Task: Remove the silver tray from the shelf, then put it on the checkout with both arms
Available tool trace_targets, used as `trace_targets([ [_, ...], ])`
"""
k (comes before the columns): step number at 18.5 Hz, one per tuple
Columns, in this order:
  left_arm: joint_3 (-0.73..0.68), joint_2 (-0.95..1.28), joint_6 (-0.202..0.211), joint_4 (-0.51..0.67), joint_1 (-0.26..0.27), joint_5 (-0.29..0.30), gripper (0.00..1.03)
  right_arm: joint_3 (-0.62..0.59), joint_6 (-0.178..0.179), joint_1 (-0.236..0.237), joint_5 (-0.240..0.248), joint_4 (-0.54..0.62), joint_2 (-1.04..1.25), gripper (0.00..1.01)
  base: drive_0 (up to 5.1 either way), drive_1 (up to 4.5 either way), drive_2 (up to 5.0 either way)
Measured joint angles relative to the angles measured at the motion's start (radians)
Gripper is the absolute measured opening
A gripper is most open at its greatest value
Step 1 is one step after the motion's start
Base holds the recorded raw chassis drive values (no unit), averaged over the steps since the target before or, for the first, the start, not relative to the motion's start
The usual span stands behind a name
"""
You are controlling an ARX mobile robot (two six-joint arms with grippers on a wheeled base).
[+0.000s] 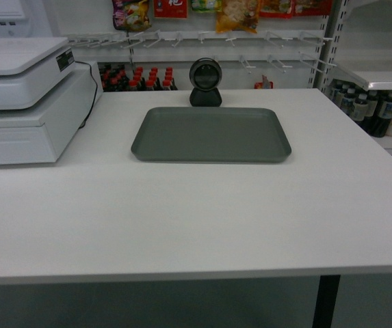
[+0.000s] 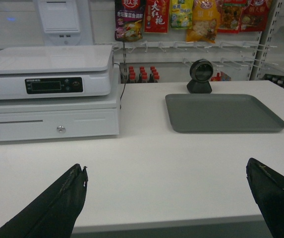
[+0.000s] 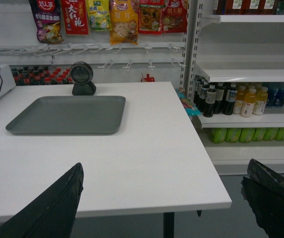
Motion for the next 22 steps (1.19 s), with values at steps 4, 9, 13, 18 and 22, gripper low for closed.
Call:
trace_targets([
  [4,0.0,0.0,0.0,0.004,0.0,-0.001,0.98,0.0,0.0,0.0,0.0,0.008,0.0,0.98,0.0,-3.14,3.2],
  [9,0.0,0.0,0.0,0.002,0.0,-0.001,0.98,0.0,0.0,0.0,0.0,0.006,0.0,0.98,0.0,0.0,0.0],
  [13,0.0,0.0,0.002,0.001,0.0,-0.001,0.98,0.0,0.0,0.0,0.0,0.003,0.0,0.98,0.0,0.0,0.0],
  [18,0.0,0.0,0.003,0.0,0.0,0.0,0.98,0.0,0.0,0.0,0.0,0.003,0.0,0.98,0.0,0.0,0.0],
  [22,0.0,0.0,0.003,0.0,0.0,-0.001,0.98,0.0,-0.002,0.0,-0.001,0.002,0.0,0.98,0.0,0.0,0.0],
])
